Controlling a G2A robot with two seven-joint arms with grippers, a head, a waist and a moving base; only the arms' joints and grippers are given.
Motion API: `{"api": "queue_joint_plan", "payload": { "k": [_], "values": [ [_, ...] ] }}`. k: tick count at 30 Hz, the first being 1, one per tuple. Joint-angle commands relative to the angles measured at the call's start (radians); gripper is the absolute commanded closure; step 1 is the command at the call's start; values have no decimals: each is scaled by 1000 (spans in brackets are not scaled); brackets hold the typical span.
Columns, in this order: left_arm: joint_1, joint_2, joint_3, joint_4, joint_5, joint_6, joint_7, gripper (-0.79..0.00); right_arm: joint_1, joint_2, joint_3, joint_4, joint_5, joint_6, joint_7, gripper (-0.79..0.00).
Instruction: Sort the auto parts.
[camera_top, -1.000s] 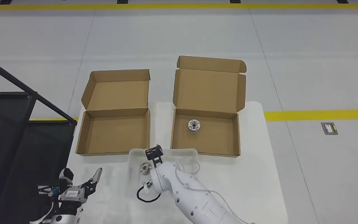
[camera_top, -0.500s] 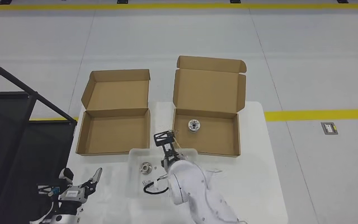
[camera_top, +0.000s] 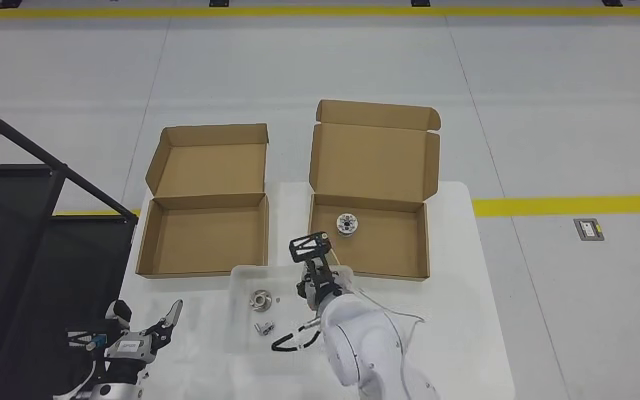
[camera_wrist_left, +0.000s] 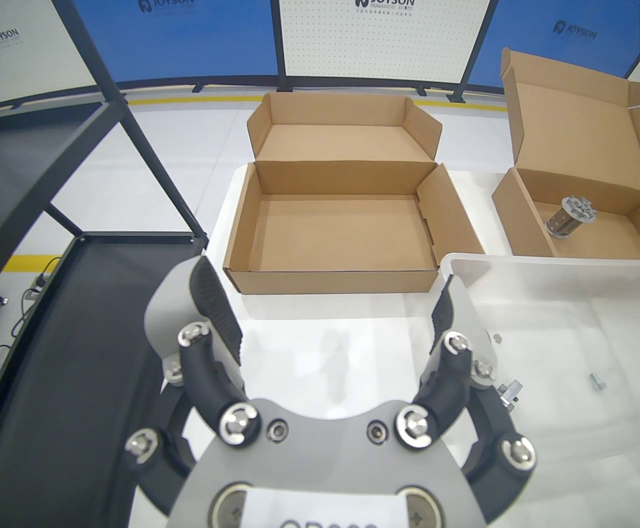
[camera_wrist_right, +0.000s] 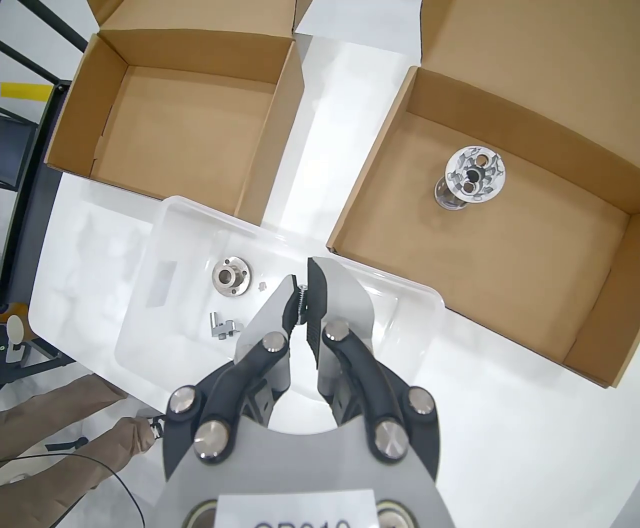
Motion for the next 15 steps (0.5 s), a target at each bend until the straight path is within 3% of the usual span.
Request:
{"api": "queue_joint_plan", "payload": {
  "k": [1,8,15],
  "values": [
    [0,0,0,0,0,0,0,-785,9,-3,44,9,39,71,-53,0],
    [0,0,0,0,0,0,0,-785,42,-5,230,90,292,106,-226,0],
    [0,0,0,0,0,0,0,-785,210,-3,308,364,316,181,-229,0]
  ]
}}
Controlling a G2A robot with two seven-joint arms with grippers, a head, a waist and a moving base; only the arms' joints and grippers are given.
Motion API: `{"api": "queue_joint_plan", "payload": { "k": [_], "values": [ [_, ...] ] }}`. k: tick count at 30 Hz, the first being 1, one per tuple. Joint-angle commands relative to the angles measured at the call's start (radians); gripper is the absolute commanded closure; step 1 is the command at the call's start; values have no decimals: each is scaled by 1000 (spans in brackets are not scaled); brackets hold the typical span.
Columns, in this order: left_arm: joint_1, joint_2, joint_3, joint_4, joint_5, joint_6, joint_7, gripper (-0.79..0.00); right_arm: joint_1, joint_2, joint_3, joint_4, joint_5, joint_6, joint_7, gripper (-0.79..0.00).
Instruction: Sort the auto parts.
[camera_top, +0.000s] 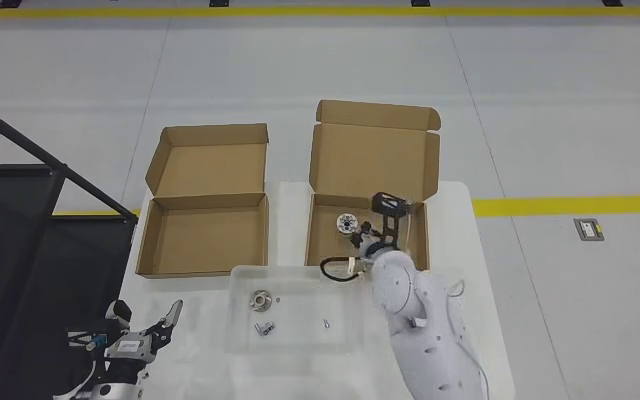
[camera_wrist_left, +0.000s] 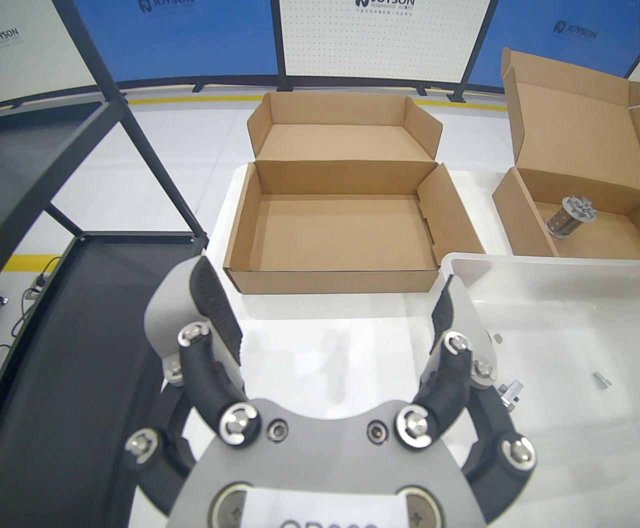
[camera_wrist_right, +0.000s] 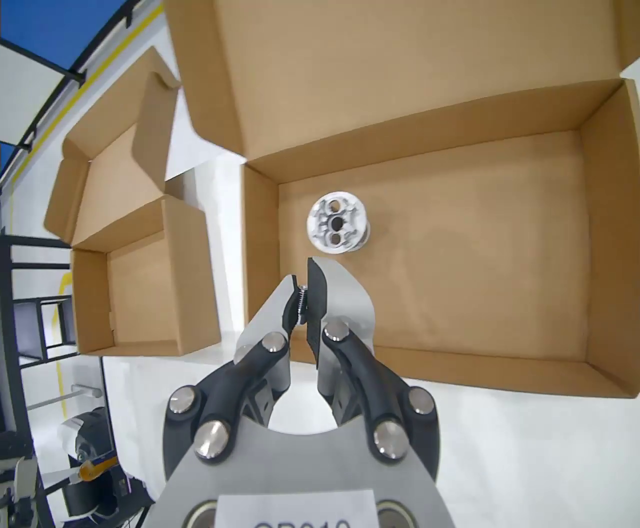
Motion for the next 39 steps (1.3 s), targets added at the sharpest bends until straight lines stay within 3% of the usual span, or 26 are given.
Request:
{"api": "queue_joint_plan", "payload": {
  "k": [1,8,16,28,30,32,39],
  "values": [
    [0,0,0,0,0,0,0,-785,56,-1,8,98,0,22,2,0],
    [0,0,0,0,0,0,0,-785,229,2,49,418,32,31,1,0],
    [0,0,0,0,0,0,0,-785,342,11,82,645,64,0,-4,0],
    [0,0,0,0,0,0,0,-785,410,14,70,769,68,-3,-9,0],
    [0,0,0,0,0,0,0,-785,416,14,70,780,74,-5,-13,-102],
    [0,0,0,0,0,0,0,-785,420,15,70,788,80,-5,-18,-145],
    [0,0,0,0,0,0,0,-785,427,16,68,804,91,11,-32,-129]
  ]
}}
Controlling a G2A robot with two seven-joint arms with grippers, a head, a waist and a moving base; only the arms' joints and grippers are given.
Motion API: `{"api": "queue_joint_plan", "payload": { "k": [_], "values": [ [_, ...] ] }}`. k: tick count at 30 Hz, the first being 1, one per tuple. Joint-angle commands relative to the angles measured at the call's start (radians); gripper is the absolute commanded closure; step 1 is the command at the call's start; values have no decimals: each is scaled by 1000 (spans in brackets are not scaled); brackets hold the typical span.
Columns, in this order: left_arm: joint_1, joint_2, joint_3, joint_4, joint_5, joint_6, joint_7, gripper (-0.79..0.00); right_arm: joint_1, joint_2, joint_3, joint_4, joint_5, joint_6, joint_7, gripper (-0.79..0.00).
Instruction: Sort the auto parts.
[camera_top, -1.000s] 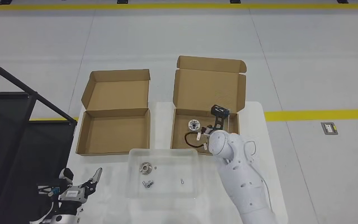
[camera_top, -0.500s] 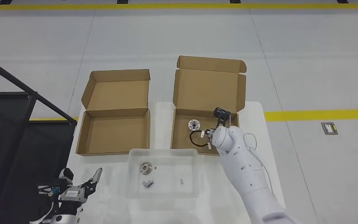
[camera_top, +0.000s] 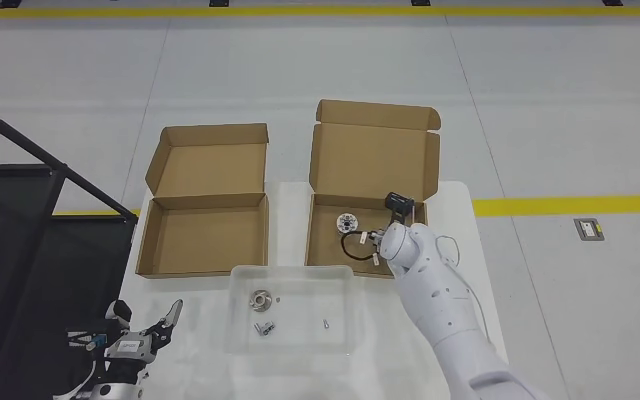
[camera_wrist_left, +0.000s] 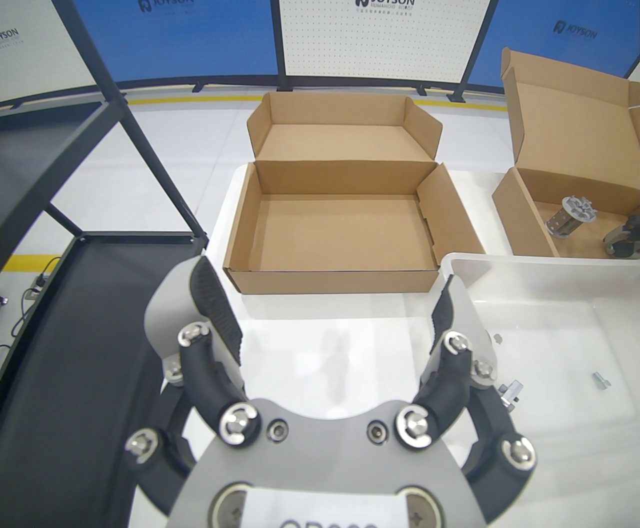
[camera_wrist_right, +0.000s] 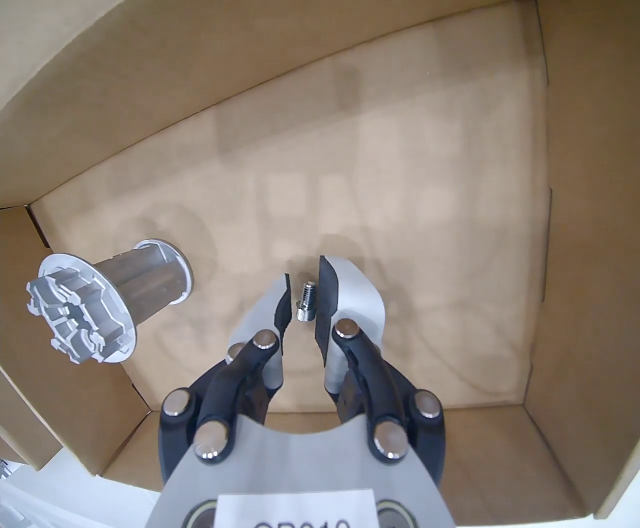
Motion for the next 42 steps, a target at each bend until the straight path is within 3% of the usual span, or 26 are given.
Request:
{"api": "queue_joint_plan", "payload": {
  "k": [1,12,17,22,28,33,37,39,42],
  "values": [
    [0,0,0,0,0,0,0,-785,1,1,-1,3,3,3,-2,-129],
    [0,0,0,0,0,0,0,-785,-13,6,-7,-32,3,25,-2,-160],
    [0,0,0,0,0,0,0,-785,-45,10,-9,-111,3,24,7,-169],
    [0,0,0,0,0,0,0,-785,-152,15,-36,-341,-13,-15,99,-194],
    [0,0,0,0,0,0,0,-785,-361,33,-67,-744,-99,-29,246,-197],
    [0,0,0,0,0,0,0,-785,-515,45,-105,-1008,-132,-102,331,-197],
    [0,0,0,0,0,0,0,-785,-578,52,-157,-1105,-139,-195,421,-237],
    [0,0,0,0,0,0,0,-785,-589,55,-196,-1120,-159,-241,476,-302],
    [0,0,0,0,0,0,0,-785,-591,55,-258,-1119,-198,-268,537,-329]
  ]
}}
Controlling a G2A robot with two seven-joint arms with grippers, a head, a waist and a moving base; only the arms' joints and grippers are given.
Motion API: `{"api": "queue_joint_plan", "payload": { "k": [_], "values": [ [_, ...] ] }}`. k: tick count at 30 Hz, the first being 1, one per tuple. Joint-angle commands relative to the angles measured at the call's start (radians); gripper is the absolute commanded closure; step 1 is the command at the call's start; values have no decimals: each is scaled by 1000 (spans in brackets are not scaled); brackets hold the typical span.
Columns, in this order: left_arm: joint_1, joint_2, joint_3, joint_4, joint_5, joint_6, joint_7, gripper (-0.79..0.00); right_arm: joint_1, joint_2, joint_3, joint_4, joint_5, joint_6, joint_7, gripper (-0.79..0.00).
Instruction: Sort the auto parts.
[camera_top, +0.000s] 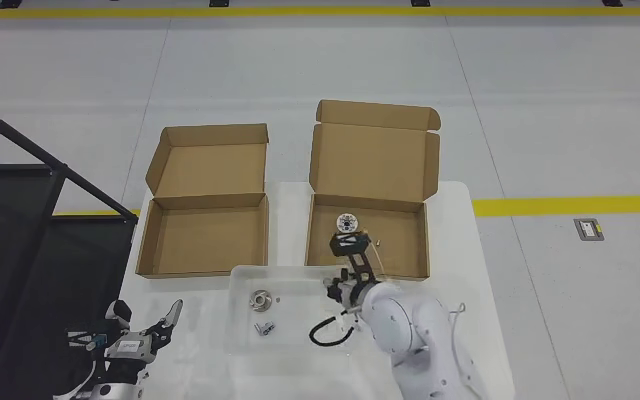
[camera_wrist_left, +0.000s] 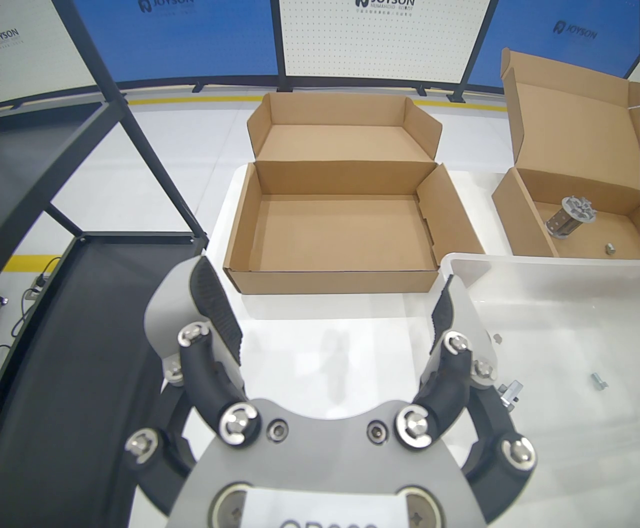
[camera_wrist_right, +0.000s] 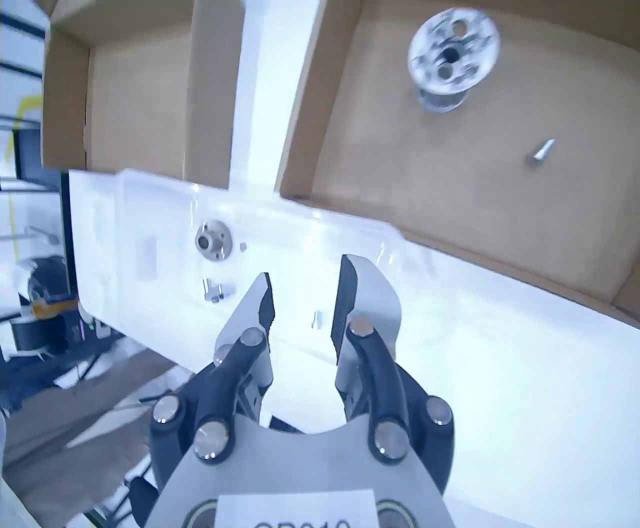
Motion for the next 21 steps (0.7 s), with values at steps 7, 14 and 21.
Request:
{"api": "queue_joint_plan", "payload": {
  "k": [7,14,21],
  "values": [
    [0,0,0,0,0,0,0,-785,65,-14,-134,116,-74,23,132,-311],
    [0,0,0,0,0,0,0,-785,160,-34,-213,266,-109,58,212,-296],
    [0,0,0,0,0,0,0,-785,232,-59,-274,399,-124,81,234,-268]
  ]
}}
